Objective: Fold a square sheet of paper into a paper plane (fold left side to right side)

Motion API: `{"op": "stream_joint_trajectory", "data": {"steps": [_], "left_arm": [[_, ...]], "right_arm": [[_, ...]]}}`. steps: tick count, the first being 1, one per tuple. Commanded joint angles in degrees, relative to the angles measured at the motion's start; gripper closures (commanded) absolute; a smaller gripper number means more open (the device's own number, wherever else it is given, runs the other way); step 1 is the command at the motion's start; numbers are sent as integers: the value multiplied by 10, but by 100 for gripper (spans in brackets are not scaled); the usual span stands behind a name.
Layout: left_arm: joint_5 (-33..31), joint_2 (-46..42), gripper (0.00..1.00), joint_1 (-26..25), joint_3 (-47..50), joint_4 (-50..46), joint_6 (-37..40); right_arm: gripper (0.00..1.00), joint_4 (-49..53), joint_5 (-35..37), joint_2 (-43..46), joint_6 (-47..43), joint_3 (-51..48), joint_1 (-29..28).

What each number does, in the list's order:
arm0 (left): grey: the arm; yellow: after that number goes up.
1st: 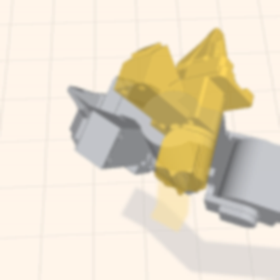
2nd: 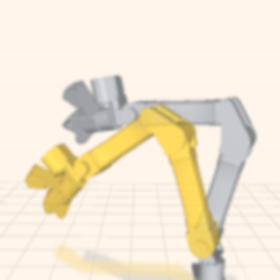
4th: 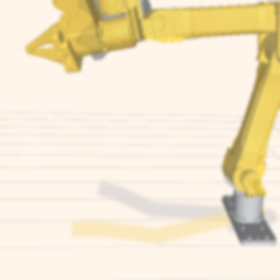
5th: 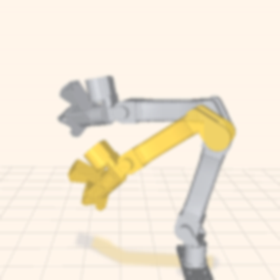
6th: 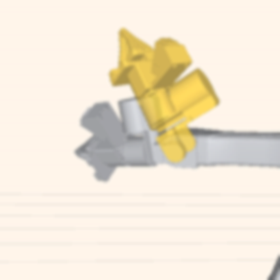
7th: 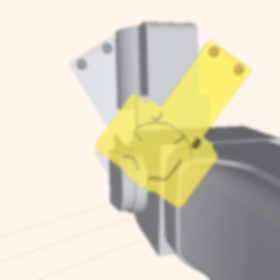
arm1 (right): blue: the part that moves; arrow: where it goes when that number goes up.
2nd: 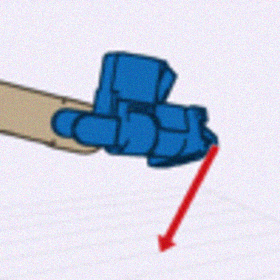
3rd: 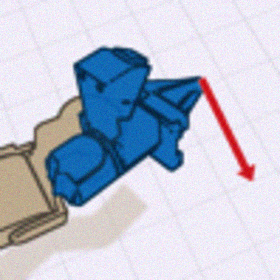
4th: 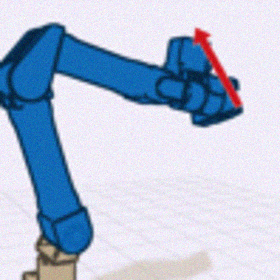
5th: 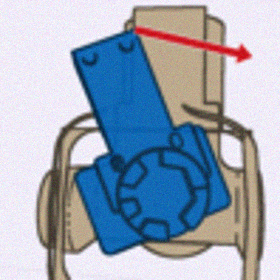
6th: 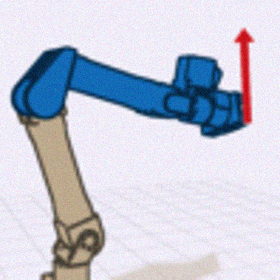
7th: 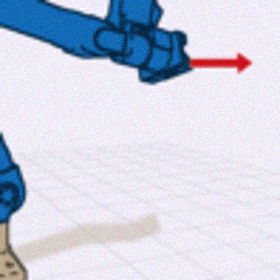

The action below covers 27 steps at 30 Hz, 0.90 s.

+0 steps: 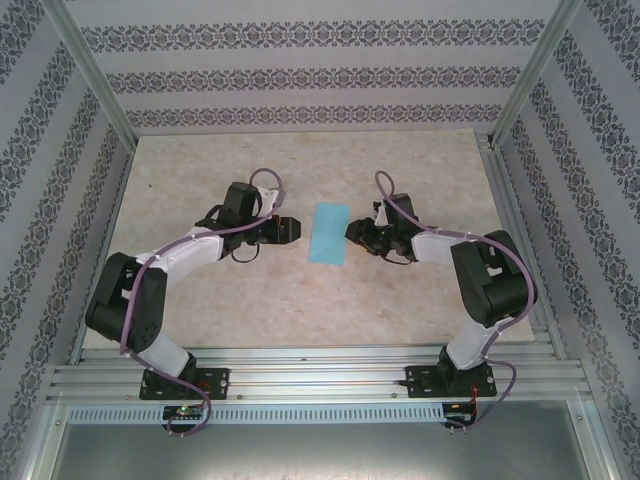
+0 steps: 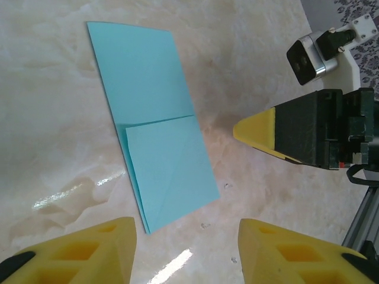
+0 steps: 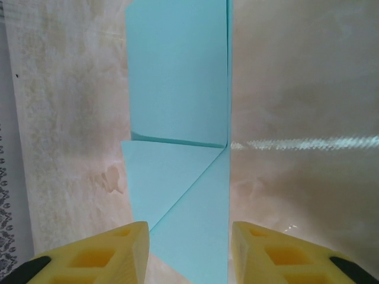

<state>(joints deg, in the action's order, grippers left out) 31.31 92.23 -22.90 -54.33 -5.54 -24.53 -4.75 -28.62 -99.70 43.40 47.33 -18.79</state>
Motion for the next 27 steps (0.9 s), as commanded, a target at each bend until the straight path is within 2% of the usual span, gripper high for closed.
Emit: {"op": "stream_joint_trajectory", "data": {"steps": [1,13,20,27], "left_arm": [[21,56,52,1,-31,15,-1],[47,231,55,-1,-184,-45,39],[53,268,57,-10,-211,-55,42],[52,288,64,-19,-221,-56,42]], "right_arm": [[58,-24,8,-8,18,19,-3],[58,-8,12,-8,12,24,-13],[58,-10,9,-7,14,22,-13],[58,-16,8,-4,18,16,-13]]}}
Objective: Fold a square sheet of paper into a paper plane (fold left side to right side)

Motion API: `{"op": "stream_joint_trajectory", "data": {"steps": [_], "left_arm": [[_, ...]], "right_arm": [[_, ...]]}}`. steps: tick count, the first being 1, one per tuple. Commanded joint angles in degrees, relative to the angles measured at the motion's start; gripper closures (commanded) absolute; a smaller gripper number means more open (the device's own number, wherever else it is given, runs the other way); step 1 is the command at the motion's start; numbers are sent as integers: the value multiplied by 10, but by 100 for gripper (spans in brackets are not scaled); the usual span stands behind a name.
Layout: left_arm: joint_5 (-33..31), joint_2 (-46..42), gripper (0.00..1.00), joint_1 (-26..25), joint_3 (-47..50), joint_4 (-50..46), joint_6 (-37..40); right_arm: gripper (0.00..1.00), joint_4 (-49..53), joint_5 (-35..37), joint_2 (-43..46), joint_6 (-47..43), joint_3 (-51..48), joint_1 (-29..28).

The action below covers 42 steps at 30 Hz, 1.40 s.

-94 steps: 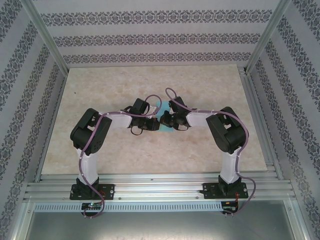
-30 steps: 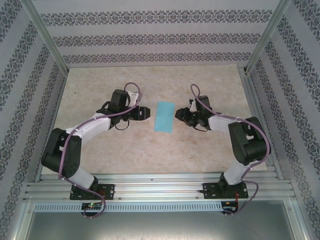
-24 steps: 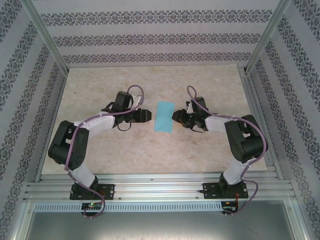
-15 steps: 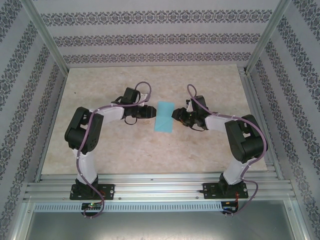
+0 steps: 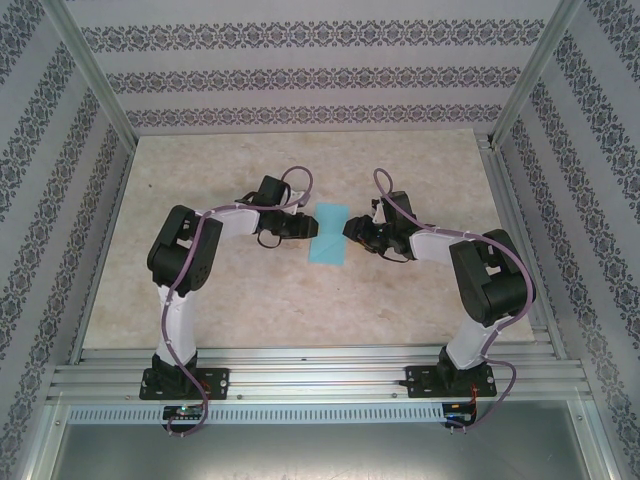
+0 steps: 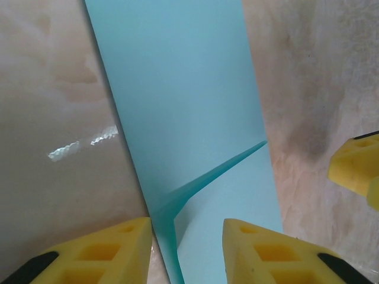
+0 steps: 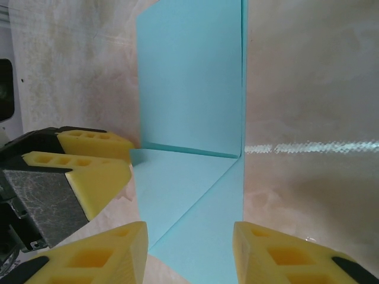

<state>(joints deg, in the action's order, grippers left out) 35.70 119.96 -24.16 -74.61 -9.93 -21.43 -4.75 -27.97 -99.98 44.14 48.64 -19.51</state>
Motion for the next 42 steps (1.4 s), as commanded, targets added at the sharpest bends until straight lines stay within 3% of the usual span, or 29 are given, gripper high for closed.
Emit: {"op": "stream_joint_trajectory", "data": {"steps": [1,8,19,42], "left_arm": [[7,13,64,-7,-19,-12,11],[7,19,74,-10,-22,-11,11],[8,-13,99,-9,-5,1,15],[11,-55,100,9,42,35,2]], "right_arm": [[58,-16,0,-1,10,2,-6],[58,-17,0,-2,10,2,-6],[58,-2,7,-11,10,12,-11],[57,-23,-5,-48,37,54,-25]]}}
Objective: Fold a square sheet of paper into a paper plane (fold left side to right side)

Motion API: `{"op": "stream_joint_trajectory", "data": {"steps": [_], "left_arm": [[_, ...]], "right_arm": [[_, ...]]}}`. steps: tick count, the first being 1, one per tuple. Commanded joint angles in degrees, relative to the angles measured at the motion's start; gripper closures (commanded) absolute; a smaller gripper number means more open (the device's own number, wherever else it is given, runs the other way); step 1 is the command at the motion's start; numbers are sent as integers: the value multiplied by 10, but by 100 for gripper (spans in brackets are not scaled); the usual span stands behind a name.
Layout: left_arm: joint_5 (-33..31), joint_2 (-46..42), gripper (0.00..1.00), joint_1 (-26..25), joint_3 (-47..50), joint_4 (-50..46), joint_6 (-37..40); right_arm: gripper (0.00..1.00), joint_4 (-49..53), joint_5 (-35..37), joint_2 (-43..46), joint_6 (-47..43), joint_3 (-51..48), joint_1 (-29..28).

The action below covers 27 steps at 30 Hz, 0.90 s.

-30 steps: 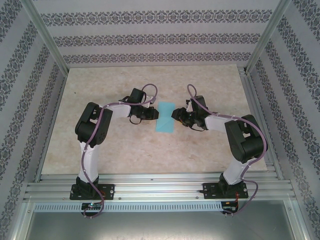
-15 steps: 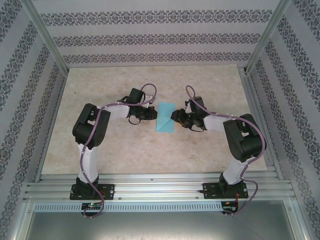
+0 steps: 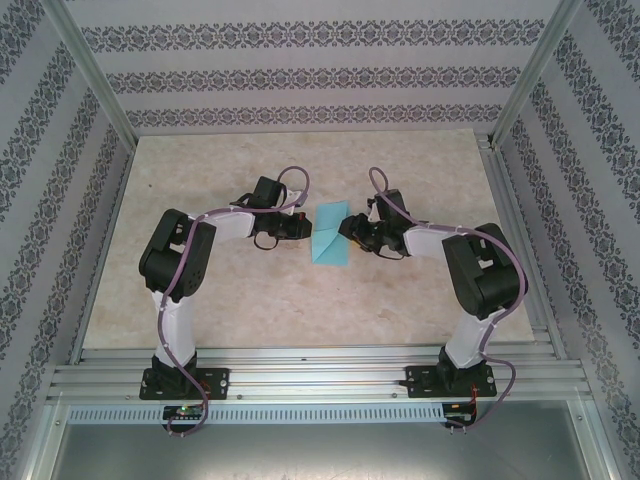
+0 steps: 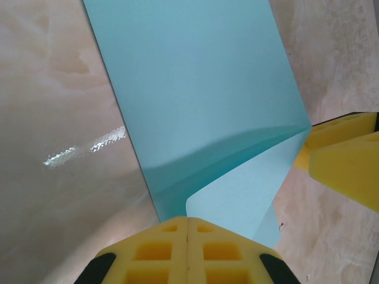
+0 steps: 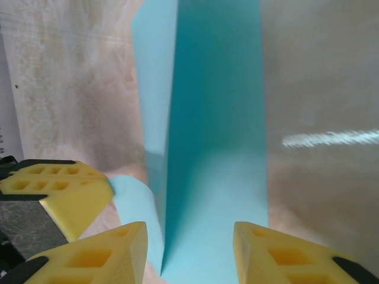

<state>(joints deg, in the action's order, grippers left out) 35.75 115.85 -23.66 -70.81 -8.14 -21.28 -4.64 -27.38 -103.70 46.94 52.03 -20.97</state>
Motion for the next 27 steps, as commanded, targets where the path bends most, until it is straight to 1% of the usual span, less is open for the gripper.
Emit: {"op": "stream_joint_trajectory", "data": {"steps": [1,6,8,10,11,13,14,15,18,22,25,27], "left_arm": [[11,-14,100,4,5,17,1],[12,-10,100,4,3,17,1],[11,-10,100,4,2,16,1],[11,-12,100,4,2,16,2],[11,-15,100,4,4,16,3],[2,-30,87,4,13,21,5],[-6,-44,78,4,24,28,9],[-15,-63,71,4,37,36,12],[-39,-135,58,4,83,54,25],[-71,-249,49,-2,150,57,46],[-60,-314,41,-2,193,74,1],[-41,-353,31,-1,225,116,-52]], "right_arm": [[58,-27,-11,-14,9,23,-11],[59,-26,-9,-29,11,40,-17],[65,-26,-11,-38,13,46,-19],[73,-27,-14,-44,16,52,-20],[79,-28,-14,-44,19,52,-21],[93,-26,-11,-37,20,51,-22],[99,-21,-8,-29,18,51,-21],[100,-15,-6,-19,18,49,-22],[100,15,7,24,17,44,-22],[100,57,23,93,25,39,-21],[100,67,14,148,21,35,-20],[100,61,-10,180,18,34,-15]]}}
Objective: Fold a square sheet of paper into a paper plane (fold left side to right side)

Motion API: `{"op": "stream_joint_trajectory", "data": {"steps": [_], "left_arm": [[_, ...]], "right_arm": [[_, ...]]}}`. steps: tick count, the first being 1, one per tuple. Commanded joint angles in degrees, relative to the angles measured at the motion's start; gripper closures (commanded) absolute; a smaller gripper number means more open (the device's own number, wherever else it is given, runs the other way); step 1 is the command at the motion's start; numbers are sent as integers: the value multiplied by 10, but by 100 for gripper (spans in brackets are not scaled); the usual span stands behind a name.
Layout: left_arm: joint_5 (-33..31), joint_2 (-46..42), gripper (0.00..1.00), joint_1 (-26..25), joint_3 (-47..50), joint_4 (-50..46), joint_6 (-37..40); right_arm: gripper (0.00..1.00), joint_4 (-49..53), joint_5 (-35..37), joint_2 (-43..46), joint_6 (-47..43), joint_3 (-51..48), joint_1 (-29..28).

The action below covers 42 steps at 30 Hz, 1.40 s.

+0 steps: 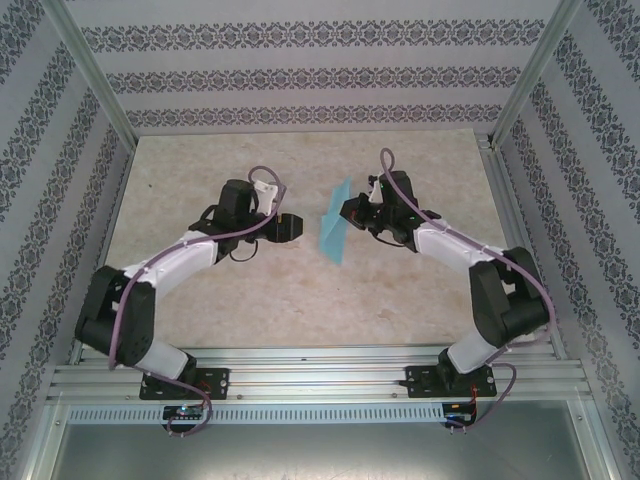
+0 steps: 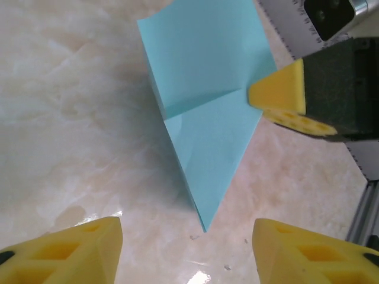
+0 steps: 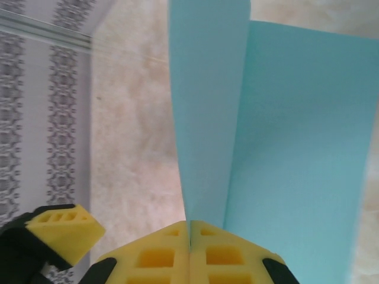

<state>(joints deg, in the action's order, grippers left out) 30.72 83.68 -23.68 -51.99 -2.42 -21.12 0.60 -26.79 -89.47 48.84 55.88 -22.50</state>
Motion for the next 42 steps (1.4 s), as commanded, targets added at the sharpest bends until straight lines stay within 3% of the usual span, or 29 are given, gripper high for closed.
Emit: {"op": "stream_joint_trajectory", "data": {"steps": [1,6,9,14,18,23,34,39,42], "left_arm": [[14,-48,27,-1,47,76,-75],[40,-115,1,1,79,172,-189],[68,-124,0,1,76,214,-257],[121,-110,0,1,96,369,-386],[143,-101,1,-8,90,424,-425],[158,-90,15,-32,68,431,-435],[153,-83,81,-45,57,425,-432],[143,-96,98,-45,57,370,-396],[113,-114,100,-51,40,244,-314]], "right_arm": [[100,1,-28,51,-1,-7,3],[100,-46,-101,117,-3,-8,13],[100,-83,-132,148,1,-13,18],[100,-176,-181,173,47,-25,17],[100,-245,-206,170,98,-29,9],[100,-250,-213,168,104,-23,-6],[97,-226,-203,172,87,-29,-7],[86,-182,-185,185,59,-38,7],[76,-95,-159,205,8,-36,27]]}}
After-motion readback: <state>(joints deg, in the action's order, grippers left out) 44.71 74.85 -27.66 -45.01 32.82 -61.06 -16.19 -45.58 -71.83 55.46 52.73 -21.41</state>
